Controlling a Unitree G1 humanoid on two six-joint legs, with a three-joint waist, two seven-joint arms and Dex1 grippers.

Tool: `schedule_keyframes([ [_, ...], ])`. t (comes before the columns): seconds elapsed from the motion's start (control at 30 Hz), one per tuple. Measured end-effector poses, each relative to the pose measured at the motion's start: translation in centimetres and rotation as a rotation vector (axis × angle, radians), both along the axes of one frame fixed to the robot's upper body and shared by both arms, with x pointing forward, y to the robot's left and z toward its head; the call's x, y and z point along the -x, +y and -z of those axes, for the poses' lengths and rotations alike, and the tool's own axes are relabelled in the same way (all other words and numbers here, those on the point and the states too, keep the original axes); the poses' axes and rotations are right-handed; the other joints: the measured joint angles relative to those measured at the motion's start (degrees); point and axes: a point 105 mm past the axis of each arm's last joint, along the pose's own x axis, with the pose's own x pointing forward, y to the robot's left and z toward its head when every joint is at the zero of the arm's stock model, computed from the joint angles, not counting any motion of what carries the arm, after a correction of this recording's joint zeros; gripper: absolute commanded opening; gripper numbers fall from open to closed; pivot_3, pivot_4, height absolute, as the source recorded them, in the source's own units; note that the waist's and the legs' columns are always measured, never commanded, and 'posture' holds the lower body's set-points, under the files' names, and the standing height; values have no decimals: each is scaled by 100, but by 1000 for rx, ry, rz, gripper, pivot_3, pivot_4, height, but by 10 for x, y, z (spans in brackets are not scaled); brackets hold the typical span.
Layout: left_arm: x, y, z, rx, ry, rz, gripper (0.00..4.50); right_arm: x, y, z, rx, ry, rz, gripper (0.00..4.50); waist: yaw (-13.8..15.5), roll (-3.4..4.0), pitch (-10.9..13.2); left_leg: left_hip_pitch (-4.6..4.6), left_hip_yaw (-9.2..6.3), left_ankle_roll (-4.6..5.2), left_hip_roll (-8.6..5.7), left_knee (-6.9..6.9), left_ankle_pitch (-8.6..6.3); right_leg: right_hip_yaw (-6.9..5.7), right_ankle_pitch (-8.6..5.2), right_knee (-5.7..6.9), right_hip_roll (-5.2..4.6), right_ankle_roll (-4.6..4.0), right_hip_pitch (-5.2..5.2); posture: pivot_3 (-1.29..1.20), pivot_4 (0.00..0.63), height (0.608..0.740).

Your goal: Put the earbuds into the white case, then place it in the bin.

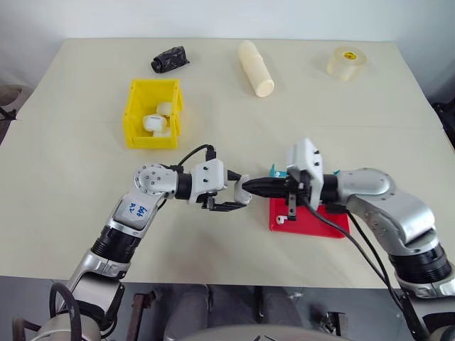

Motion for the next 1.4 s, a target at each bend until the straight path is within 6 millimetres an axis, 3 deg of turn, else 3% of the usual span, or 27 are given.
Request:
schedule_keyframes([
  [0.2,4,1,9,9,44,-4,2993,-6,-2,9,14,-10,14,23,1,0,0,0,-1,0,-1,0,0,-1,0,4,0,0,0,0,150,740],
  [0.33,8,7,5,72,68,-15,2993,-5,-27,21,8,19,54,23,9,-1,0,-3,-1,1,1,1,0,0,0,1,-8,0,0,0,150,740],
  [0.47,14,11,-24,198,22,12,2993,-1,-48,32,-11,68,92,23,-1,-2,1,-1,0,1,4,3,0,0,0,1,-5,0,1,0,150,740],
  [0.57,22,17,-26,250,19,4,2993,4,-57,22,-99,31,101,632,-42,-1,1,3,3,0,11,-5,0,1,0,0,2,0,1,0,150,740],
  [0.73,28,62,-10,361,67,-220,2993,14,-74,3,-228,-73,177,2284,-49,-1,1,7,2,-2,33,-3,0,3,0,0,3,-1,3,0,150,740],
  [0.9,24,99,-18,497,13,-466,2993,19,-79,-4,-268,-154,215,4068,7,-1,1,22,2,-1,31,-1,-1,5,0,-1,2,-1,21,0,150,740],
  [0.93,22,106,-19,530,3,-513,2993,20,-79,-6,-279,-179,215,4403,12,-1,1,22,2,-1,30,-1,-1,5,0,-1,2,-1,21,0,150,740],
  [0.97,18,116,-23,602,-13,-596,2993,23,-78,-10,-305,-226,210,4456,20,-1,1,22,1,-1,29,-2,-1,4,0,-1,2,-1,21,0,150,740],
  [1.17,-10,162,-52,814,-115,-912,2993,25,-83,-19,-326,-295,230,4456,17,-2,1,24,2,-1,20,0,-1,4,0,3,3,0,21,0,150,740],
  [1.27,-36,185,-64,903,-112,-1067,2993,25,-86,-16,-329,-241,248,4456,24,-5,1,23,-1,-2,0,2,0,1,0,7,4,0,21,0,150,740],
  [1.4,-73,189,-69,835,-85,-1108,2993,23,-89,-18,-335,-243,269,4456,16,-5,1,23,1,-2,-6,1,0,2,0,9,3,0,19,0,150,740],
])
